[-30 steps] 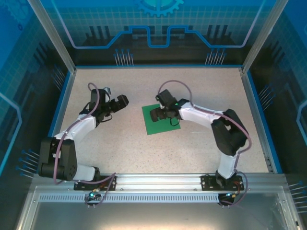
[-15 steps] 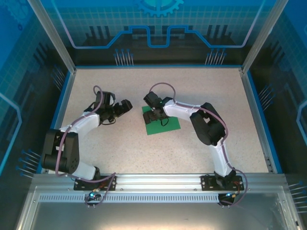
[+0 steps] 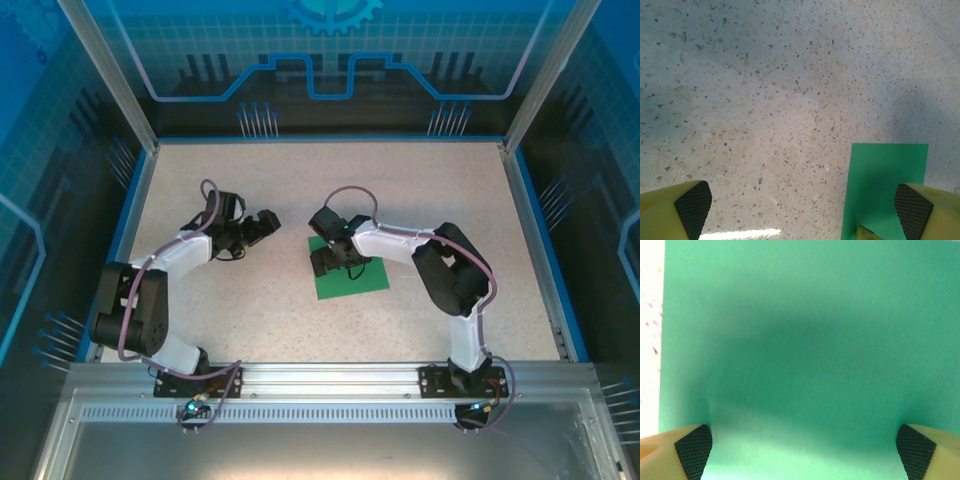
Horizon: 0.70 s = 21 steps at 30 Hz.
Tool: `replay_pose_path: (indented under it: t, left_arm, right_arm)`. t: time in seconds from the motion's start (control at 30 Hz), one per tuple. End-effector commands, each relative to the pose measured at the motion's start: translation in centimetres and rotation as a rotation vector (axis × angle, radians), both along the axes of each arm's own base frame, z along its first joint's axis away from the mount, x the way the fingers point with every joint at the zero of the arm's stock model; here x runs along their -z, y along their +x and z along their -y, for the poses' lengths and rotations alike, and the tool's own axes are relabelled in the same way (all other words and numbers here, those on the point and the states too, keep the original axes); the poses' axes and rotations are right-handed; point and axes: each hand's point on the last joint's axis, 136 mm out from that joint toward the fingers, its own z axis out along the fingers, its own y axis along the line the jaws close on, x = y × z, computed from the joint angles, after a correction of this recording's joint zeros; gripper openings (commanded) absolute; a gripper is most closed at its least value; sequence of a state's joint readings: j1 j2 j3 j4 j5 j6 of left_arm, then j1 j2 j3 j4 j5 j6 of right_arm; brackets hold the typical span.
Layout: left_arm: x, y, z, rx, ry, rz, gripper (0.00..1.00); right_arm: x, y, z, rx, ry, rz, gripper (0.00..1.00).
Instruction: Fold a paper plane with a square sheet of paper (pick it up from the middle)
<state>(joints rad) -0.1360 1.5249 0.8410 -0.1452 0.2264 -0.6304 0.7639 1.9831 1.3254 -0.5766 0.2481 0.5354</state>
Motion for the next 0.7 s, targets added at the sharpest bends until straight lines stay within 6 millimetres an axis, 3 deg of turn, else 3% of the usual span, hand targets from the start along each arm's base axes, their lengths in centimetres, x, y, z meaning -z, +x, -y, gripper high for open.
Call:
replay_pose_path:
  t: [0.0, 0.17, 0.67]
  left_arm:
    - [-0.2, 0.0, 0.9, 0.015, -0.027, -0.019, 0.98]
    - [0.1, -0.2, 1.0, 0.017, -0.031, -0.026, 0.99]
    - [0.4, -0.4, 1.4, 0.024, -0.049, -0.046, 0.99]
  right_arm:
    - [-2.1, -0.6, 0.8, 0.069, -0.021, 0.005, 0.99]
    - [-1.8, -0.6, 1.9, 0.161, -0.029, -0.033, 1.0]
    - [0.2, 1.2, 2.0, 0.169, -0.025, -0.093, 0.99]
